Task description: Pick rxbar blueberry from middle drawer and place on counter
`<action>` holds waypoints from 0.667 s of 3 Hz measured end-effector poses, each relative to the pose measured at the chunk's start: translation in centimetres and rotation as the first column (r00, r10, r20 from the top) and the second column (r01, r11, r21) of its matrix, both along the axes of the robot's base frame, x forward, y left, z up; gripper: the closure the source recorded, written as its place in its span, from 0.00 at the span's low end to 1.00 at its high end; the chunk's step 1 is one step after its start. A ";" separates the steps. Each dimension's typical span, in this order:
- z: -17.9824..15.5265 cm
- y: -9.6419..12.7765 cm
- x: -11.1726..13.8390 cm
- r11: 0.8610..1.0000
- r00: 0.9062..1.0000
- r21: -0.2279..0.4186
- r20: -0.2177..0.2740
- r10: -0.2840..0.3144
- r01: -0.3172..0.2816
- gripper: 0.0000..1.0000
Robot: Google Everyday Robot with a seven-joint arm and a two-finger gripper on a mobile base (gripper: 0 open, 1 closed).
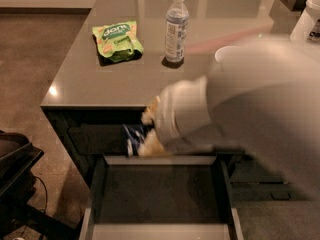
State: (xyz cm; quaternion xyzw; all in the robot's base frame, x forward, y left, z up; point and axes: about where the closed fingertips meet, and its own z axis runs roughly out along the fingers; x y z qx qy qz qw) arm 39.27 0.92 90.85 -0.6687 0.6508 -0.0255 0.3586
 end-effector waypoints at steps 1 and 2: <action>2.8 3.3 5.3 0.993 0.993 0.027 0.023 0.113 -0.114 1.00; 4.2 7.2 11.8 0.965 0.963 0.054 0.093 0.252 -0.258 1.00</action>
Offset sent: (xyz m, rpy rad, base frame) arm 0.2011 0.1253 0.0528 0.1275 -0.1751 0.4682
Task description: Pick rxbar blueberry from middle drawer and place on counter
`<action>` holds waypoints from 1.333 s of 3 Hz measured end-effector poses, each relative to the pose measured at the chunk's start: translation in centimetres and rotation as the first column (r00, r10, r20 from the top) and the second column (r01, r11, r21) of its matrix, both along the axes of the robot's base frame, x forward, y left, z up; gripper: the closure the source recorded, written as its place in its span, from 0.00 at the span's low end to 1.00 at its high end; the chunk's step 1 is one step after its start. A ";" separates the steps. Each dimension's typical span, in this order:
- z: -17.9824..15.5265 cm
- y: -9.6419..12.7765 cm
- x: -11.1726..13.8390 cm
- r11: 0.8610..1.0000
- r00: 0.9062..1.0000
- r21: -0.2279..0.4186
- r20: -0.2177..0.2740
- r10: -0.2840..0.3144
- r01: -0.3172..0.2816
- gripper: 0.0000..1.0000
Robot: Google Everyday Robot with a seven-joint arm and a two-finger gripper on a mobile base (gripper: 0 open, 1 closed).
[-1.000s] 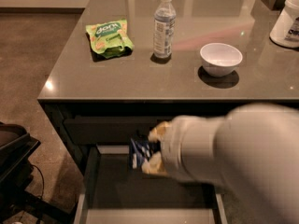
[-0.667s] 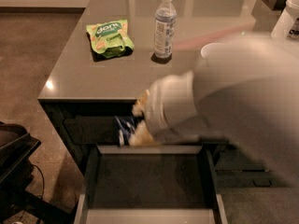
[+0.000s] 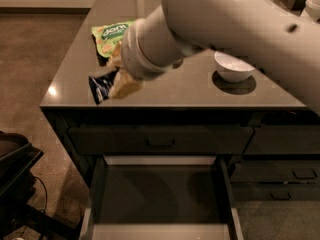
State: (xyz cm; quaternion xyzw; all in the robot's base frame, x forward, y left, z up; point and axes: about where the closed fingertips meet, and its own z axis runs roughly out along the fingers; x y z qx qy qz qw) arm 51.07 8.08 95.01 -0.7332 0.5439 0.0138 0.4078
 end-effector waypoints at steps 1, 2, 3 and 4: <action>1.1 2.5 1.9 0.997 0.998 0.041 0.022 0.058 -0.059 1.00; 1.2 2.4 1.8 0.998 0.998 0.041 0.022 0.055 -0.056 1.00; 0.9 -1.0 5.1 1.000 0.999 0.011 0.040 0.027 -0.028 1.00; 0.1 -5.2 8.6 0.999 0.999 -0.033 0.028 -0.014 0.015 1.00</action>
Offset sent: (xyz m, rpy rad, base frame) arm 0.0224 0.0210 0.0089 0.0417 -0.0216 0.0510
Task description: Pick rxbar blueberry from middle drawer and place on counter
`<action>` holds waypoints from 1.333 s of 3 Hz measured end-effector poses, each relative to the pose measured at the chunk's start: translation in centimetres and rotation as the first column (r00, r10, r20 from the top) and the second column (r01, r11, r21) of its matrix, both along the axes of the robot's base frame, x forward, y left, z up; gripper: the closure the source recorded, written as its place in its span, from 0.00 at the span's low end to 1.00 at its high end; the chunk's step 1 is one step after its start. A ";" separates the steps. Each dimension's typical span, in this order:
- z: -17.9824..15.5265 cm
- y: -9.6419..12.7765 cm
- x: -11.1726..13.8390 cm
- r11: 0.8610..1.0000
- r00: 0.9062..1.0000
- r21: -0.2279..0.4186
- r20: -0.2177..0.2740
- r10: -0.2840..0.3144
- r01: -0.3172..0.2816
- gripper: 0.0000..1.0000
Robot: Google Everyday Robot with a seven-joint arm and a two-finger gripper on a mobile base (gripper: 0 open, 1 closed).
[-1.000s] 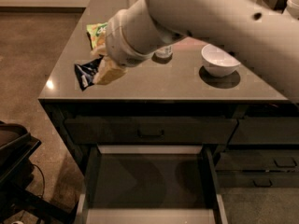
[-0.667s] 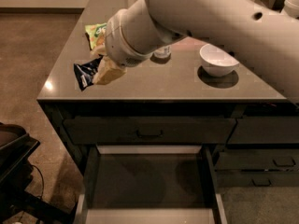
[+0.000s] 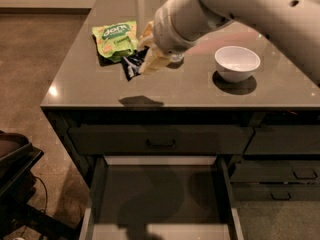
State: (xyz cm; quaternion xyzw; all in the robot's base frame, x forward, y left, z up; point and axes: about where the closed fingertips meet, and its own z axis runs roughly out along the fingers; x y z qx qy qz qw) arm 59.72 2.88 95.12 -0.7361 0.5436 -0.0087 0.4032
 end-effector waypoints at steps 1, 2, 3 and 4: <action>-1.2 -3.4 1.7 0.998 0.998 -0.015 -0.018 -0.063 0.063 1.00; -3.8 -4.9 2.6 0.993 0.992 0.013 -0.046 -0.114 0.115 1.00; -3.9 -4.8 2.7 0.993 0.992 0.016 -0.043 -0.115 0.116 0.81; -3.9 -4.8 2.7 0.993 0.992 0.016 -0.043 -0.115 0.116 0.59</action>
Offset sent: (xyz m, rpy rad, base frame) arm 0.0411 -0.0681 -0.0721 0.0624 0.0664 -0.1871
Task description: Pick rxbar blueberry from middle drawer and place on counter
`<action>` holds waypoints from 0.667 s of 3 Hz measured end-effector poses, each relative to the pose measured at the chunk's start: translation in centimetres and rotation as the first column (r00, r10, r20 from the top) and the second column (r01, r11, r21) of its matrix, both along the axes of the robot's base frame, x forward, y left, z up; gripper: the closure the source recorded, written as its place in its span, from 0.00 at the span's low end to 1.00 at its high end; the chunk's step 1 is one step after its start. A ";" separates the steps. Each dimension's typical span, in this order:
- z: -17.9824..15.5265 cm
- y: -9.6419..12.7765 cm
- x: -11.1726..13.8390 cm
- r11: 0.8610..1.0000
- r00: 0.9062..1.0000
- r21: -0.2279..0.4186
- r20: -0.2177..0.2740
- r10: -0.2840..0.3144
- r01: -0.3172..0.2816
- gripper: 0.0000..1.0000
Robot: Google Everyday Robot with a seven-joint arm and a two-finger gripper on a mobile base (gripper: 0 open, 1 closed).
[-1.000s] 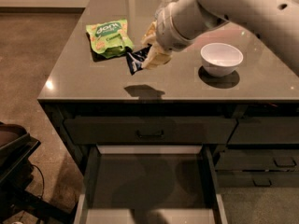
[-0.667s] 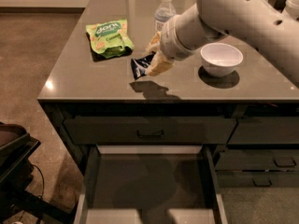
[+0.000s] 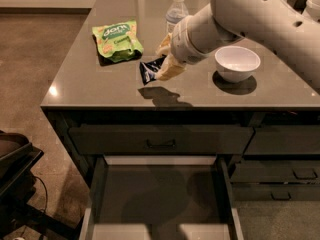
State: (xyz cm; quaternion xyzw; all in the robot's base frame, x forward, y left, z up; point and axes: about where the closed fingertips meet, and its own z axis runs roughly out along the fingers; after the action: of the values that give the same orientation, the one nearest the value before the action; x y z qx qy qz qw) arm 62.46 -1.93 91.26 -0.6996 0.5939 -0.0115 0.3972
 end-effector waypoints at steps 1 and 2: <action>0.0 0.0 0.0 1.000 1.000 0.000 0.000 0.000 0.000 0.35; 0.0 0.0 0.0 1.000 1.000 0.000 0.000 0.000 0.000 0.12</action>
Offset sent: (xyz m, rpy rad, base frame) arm 0.0000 0.0000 0.0000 0.0000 0.0000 0.0000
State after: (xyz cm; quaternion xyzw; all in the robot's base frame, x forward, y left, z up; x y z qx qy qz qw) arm 62.46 -1.93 91.25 -0.6997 0.5938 -0.0114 0.3971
